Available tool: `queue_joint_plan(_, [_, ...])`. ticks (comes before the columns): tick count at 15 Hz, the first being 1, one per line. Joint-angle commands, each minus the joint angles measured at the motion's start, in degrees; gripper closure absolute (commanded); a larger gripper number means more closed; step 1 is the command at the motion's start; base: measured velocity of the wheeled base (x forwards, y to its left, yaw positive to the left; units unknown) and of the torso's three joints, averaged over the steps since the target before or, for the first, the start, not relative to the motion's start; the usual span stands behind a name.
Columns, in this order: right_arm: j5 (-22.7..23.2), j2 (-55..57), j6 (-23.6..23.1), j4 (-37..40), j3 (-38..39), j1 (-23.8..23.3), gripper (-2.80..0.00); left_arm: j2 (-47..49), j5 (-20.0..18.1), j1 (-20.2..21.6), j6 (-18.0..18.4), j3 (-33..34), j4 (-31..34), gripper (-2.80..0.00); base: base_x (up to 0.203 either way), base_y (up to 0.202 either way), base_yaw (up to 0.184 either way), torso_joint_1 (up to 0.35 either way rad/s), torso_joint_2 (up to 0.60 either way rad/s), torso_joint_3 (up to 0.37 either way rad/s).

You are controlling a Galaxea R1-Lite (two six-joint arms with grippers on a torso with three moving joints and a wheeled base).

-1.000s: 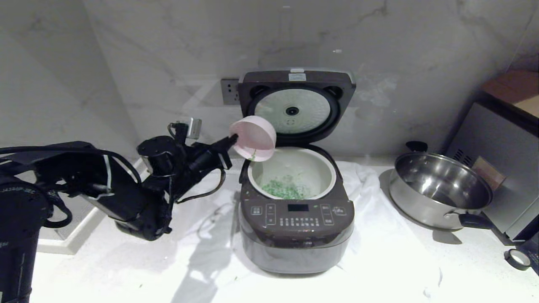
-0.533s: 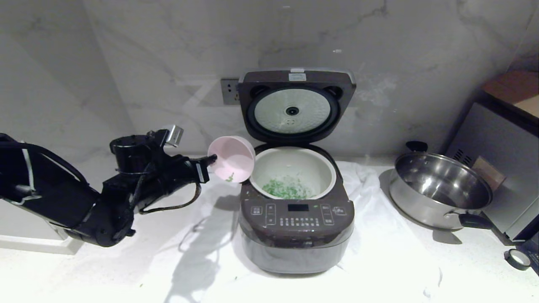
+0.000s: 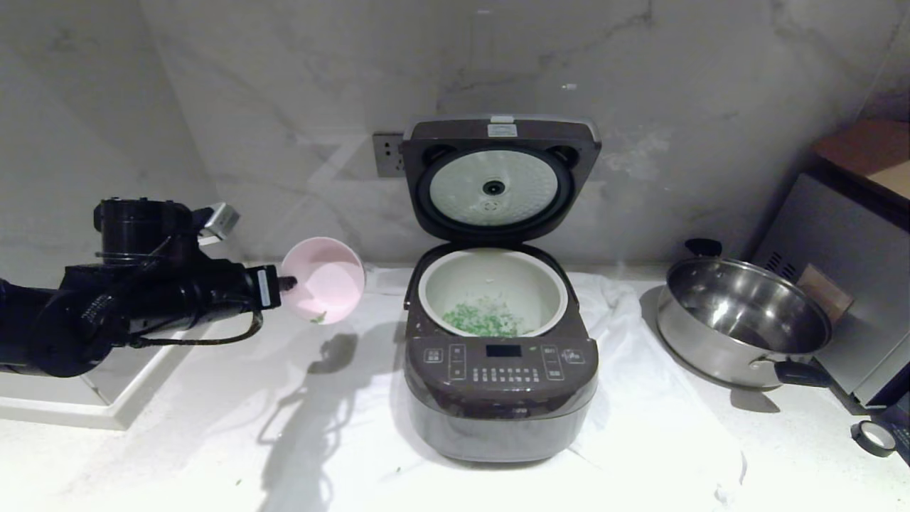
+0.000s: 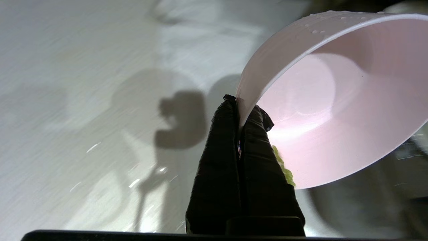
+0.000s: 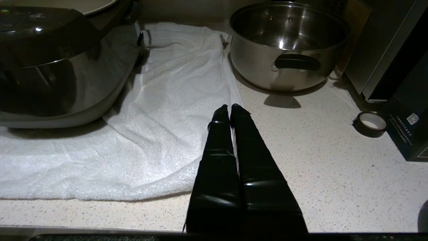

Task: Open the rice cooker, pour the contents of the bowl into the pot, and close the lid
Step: Place the bowl on the table

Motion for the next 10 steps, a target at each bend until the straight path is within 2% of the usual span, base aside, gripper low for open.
queue_joint_plan(1, [0.0,0.0,0.0,0.0,0.0,0.0,0.0,-1.8,3.5,3.7,2.0,-0.5,5.7,0.0,0.0,0.0,0.0,0.0,0.0,0.0])
queue_joint_plan(3, [0.0,0.0,0.0,0.0,0.0,0.0,0.0,-2.0,7.2,4.9,2.6,0.3,8.7,0.0,0.0,0.0,0.0,0.0,0.0,0.0])
queue_joint_plan(6, [0.0,0.0,0.0,0.0,0.0,0.0,0.0,-2.4,7.4,7.7,3.8,1.3,14.9,0.0,0.0,0.0,0.0,0.0,0.0,0.0])
queue_joint_plan(8, [0.0,0.0,0.0,0.0,0.0,0.0,0.0,-2.7,7.5,8.2,4.0,1.3,19.7,0.0,0.0,0.0,0.0,0.0,0.0,0.0])
queue_joint_plan(10, [0.0,0.0,0.0,0.0,0.1,-0.1,0.0,-3.1,8.2,8.3,5.8,1.0,28.6,0.0,0.0,0.0,0.0,0.0,0.0,0.0])
